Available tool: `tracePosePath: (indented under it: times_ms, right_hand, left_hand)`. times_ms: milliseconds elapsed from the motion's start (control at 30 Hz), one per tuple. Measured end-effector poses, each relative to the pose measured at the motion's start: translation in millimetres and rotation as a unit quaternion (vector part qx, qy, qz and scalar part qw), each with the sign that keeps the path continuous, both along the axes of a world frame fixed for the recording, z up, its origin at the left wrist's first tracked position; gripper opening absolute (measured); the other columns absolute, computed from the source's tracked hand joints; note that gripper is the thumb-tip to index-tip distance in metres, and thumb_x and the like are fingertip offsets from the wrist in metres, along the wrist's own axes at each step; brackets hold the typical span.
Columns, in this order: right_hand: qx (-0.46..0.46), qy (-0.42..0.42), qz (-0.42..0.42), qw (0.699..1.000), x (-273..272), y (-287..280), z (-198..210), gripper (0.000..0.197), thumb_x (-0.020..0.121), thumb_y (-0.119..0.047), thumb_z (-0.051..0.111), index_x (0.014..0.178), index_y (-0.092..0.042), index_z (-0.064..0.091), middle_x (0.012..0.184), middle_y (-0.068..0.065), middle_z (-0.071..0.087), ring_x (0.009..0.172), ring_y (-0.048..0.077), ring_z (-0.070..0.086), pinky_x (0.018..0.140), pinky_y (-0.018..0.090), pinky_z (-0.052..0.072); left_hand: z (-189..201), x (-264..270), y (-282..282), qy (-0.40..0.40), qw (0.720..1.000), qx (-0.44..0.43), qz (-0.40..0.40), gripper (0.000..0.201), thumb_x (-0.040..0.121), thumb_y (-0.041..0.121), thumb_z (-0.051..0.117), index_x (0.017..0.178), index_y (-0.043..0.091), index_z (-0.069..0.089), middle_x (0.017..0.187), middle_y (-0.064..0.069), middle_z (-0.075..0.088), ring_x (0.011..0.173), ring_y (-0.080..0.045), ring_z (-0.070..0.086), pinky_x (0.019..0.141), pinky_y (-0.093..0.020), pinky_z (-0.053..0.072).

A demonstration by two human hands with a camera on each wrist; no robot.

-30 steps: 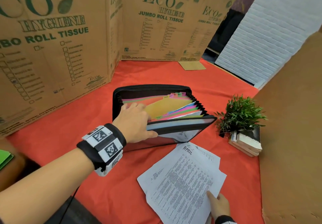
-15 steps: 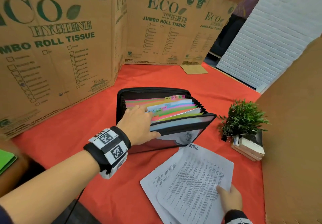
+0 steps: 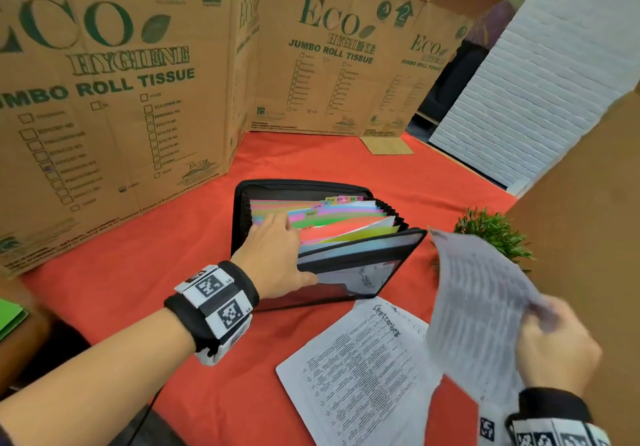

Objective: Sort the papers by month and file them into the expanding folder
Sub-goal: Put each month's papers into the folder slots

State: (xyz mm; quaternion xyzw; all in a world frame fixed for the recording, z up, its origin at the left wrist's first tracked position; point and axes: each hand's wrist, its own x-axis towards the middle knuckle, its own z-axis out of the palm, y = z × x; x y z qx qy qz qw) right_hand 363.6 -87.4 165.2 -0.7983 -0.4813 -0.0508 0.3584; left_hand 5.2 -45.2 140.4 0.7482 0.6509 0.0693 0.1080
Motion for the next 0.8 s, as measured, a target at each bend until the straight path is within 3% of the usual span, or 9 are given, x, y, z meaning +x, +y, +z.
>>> tracePosePath:
  times_ms: [100, 233, 367, 600, 733, 800]
  right_hand:
    - [0.104, -0.080, 0.070, 0.989, -19, 11, 41, 0.033, 0.078, -0.019, 0.041, 0.099, -0.014, 0.065, 0.092, 0.012, 0.066, 0.087, 0.033, 0.059, 0.078, 0.041, 0.047]
    - [0.165, -0.203, 0.155, 0.953, -61, 32, 86, 0.026, 0.081, -0.018, 0.045, 0.095, -0.014, 0.066, 0.092, 0.011, 0.061, 0.086, 0.033, 0.052, 0.074, 0.046, 0.041]
    - [0.133, -0.324, 0.213, 0.912, -104, 60, 105, 0.007, 0.085, -0.018, 0.060, 0.090, -0.017, 0.065, 0.088, 0.005, 0.060, 0.086, 0.029, 0.051, 0.080, 0.040, 0.032]
    - [0.090, -0.394, 0.264, 0.876, -161, 84, 114, 0.017, 0.083, -0.023, 0.047, 0.084, -0.013, 0.061, 0.084, 0.005, 0.058, 0.085, 0.030, 0.052, 0.084, 0.042, 0.033]
    - [0.053, -0.422, 0.298, 0.855, -191, 89, 105, 0.020, 0.082, -0.025, 0.043, 0.082, -0.015, 0.060, 0.084, 0.005, 0.056, 0.086, 0.031, 0.053, 0.085, 0.045, 0.036]
    - [0.026, -0.431, 0.313, 0.846, -204, 92, 97, 0.019, 0.081, -0.025, 0.044, 0.081, -0.016, 0.060, 0.083, 0.004, 0.056, 0.085, 0.030, 0.053, 0.084, 0.045, 0.038]
  left_hand:
    - [0, 1, -3, 0.056, 0.998, 0.033, 0.000, 0.068, 0.076, 0.078, 0.050, 0.110, 0.020, 0.064, 0.110, -0.001, 0.047, 0.111, -0.023, 0.039, 0.094, -0.041, 0.035]
    - [1, 2, -7, 0.071, 0.996, 0.053, -0.003, 0.067, 0.077, 0.079, 0.047, 0.109, 0.023, 0.068, 0.109, -0.001, 0.045, 0.110, -0.024, 0.038, 0.091, -0.040, 0.034]
    - [1, 3, -10, 0.060, 0.998, 0.010, -0.018, 0.067, 0.077, 0.079, 0.048, 0.112, 0.026, 0.066, 0.109, -0.001, 0.055, 0.111, -0.024, 0.047, 0.093, -0.040, 0.035]
    - [0, 3, -12, 0.049, 0.998, -0.005, -0.026, 0.068, 0.073, 0.082, 0.049, 0.105, 0.025, 0.069, 0.104, -0.001, 0.059, 0.104, -0.024, 0.055, 0.094, -0.041, 0.035]
    - [-5, 4, -10, 0.044, 0.998, -0.017, -0.038, 0.077, 0.069, 0.085, 0.048, 0.114, 0.026, 0.068, 0.125, -0.008, 0.058, 0.118, -0.025, 0.051, 0.105, -0.044, 0.032]
    - [-5, 2, -9, 0.039, 0.998, -0.018, -0.040, 0.077, 0.067, 0.085, 0.049, 0.112, 0.026, 0.069, 0.123, -0.006, 0.059, 0.118, -0.024, 0.052, 0.106, -0.045, 0.030]
